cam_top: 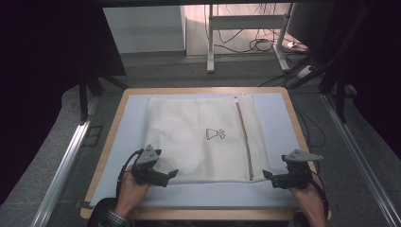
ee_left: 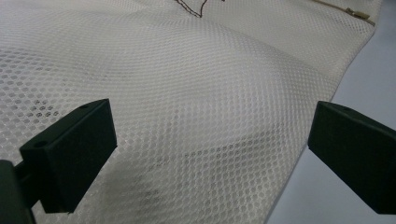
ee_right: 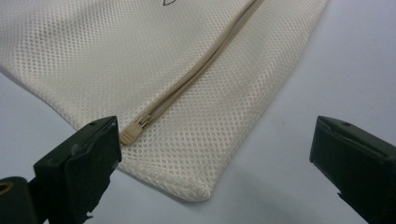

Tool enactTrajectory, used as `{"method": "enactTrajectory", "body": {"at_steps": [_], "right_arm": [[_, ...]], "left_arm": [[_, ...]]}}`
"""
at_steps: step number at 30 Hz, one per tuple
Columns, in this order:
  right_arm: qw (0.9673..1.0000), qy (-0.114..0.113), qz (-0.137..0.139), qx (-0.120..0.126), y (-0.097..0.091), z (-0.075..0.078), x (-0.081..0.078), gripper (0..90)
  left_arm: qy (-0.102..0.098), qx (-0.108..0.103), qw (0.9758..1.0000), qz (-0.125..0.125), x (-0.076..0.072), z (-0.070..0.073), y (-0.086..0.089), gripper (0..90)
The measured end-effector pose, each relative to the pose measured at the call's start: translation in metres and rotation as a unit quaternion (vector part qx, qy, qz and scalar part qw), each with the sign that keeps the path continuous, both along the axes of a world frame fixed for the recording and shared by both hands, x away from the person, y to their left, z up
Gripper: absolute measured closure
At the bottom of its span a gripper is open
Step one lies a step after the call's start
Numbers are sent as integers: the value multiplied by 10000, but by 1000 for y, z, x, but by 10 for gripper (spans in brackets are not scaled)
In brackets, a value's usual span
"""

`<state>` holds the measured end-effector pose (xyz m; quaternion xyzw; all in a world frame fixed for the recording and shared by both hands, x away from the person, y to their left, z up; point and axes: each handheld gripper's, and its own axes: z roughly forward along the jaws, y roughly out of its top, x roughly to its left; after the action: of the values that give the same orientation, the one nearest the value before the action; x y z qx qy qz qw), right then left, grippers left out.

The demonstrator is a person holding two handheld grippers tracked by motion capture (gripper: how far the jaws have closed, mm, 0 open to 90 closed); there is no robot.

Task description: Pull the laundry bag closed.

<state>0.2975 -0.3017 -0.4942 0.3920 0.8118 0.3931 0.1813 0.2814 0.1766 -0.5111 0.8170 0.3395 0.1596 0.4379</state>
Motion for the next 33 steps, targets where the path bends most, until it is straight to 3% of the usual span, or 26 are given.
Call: {"method": "enactTrajectory", "body": {"at_steps": [9, 17, 23, 26, 29, 33], "right_arm": [[9999, -50, -15, 93, 5, 2, 2, 15], [10000, -42, 38, -35, 10, 1, 2, 23], [10000, 55, -14, 64, 15, 0, 4, 14], [9999, 68, -1, -96, 19, 2, 3, 66], [9998, 151, 13, -88, 19, 3, 3, 138], [9994, 89, 171, -297, 22, 6, 0, 228]], "left_arm": [[20, 41, 10000, 25, 2, -1, 0, 8], [35, 58, 10000, 26, 2, -2, 0, 8], [50, 80, 10000, 29, 3, -3, -1, 8], [65, 126, 9999, 17, 3, -3, -2, 8], [69, 143, 9999, 6, 3, -3, -2, 8], [78, 174, 9998, 3, 4, -4, -3, 8]]}}
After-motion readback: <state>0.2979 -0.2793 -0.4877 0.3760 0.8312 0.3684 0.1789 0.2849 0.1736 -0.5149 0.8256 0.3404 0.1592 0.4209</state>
